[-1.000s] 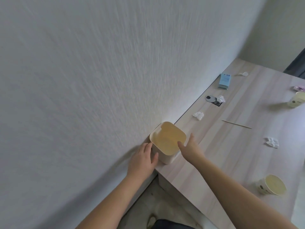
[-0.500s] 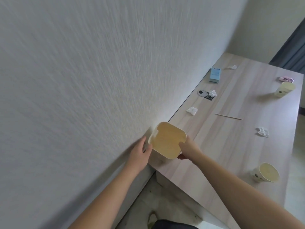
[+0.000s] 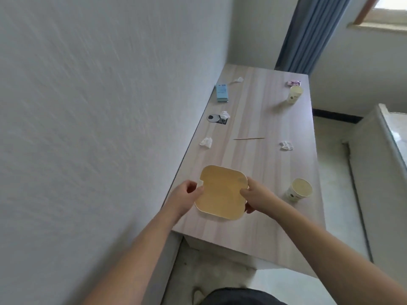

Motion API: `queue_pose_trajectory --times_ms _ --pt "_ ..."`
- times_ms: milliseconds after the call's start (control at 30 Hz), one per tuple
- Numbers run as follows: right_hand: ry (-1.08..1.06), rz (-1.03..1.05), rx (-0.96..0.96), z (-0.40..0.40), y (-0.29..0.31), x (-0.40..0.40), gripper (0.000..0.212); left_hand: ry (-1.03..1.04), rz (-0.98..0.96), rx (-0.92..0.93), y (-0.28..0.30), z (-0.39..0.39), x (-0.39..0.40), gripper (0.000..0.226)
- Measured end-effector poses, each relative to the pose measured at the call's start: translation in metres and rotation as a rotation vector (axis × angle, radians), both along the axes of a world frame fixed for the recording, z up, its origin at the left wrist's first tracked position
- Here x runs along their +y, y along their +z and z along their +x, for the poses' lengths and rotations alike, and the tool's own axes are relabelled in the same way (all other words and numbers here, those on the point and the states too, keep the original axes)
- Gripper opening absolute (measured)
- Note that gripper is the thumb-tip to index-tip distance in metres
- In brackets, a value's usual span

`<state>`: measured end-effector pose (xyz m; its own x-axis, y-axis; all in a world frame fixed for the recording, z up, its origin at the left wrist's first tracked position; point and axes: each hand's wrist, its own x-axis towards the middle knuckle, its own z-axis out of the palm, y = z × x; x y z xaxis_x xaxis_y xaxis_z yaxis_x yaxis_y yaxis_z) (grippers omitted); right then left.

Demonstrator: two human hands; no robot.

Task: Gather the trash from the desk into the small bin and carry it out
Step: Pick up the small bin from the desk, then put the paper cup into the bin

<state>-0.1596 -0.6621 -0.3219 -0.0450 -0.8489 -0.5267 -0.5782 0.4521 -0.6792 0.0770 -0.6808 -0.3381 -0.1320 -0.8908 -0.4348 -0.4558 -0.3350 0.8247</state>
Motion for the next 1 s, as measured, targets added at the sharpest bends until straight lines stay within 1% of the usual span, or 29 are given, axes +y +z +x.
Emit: queue_pose_trajectory --times_ms 33,67,167,233,267,333,400,500,600,633,700,833,933,1000 --pt "-0.022 -0.001 0.004 -0.008 0.002 0.004 0.036 -0.033 0.01 0.014 0.002 -0.009 -0.003 0.015" --pt "-0.04 -0.002 0.005 -0.016 0.005 0.008 0.035 -0.065 0.028 0.038 0.003 -0.017 -0.005 0.019" --pt "-0.086 -0.034 0.005 -0.039 0.005 0.021 0.031 -0.141 0.103 0.139 0.008 -0.041 -0.008 0.05" --pt "-0.133 -0.085 0.008 -0.054 0.002 0.029 0.025 -0.165 0.128 0.226 0.011 -0.055 -0.008 0.053" --pt "-0.159 -0.108 -0.013 -0.061 0.001 0.033 0.027 -0.165 0.133 0.259 0.012 -0.061 -0.009 0.053" --pt "-0.215 -0.133 -0.06 -0.076 0.0 0.04 0.04 -0.144 0.142 0.33 0.013 -0.073 -0.011 0.064" --pt "-0.276 -0.121 -0.04 -0.096 -0.002 0.043 0.049 -0.132 0.143 0.372 0.013 -0.083 -0.012 0.074" --pt "-0.358 -0.091 0.029 -0.133 -0.01 0.044 0.052 -0.143 0.149 0.359 0.012 -0.096 -0.012 0.078" --pt "-0.37 -0.12 0.14 -0.17 -0.018 0.044 0.043 -0.131 0.154 0.337 0.008 -0.105 -0.012 0.069" --pt "-0.365 -0.115 0.179 -0.181 -0.021 0.042 0.041 -0.117 0.158 0.331 0.008 -0.109 -0.012 0.066" --pt "-0.322 -0.109 0.261 -0.199 -0.03 0.035 0.046 -0.091 0.164 0.318 0.007 -0.116 -0.01 0.065" --pt "-0.116 -0.09 0.532 -0.217 -0.052 0.014 0.068 -0.041 0.154 0.279 0.009 -0.133 0.002 0.06" --pt "0.015 -0.062 0.571 -0.218 -0.069 -0.001 0.087 0.049 0.096 0.268 0.008 -0.142 0.013 0.066" --pt "0.1 -0.042 0.573 -0.218 -0.08 -0.007 0.092 0.126 0.044 0.27 0.008 -0.145 0.02 0.07"
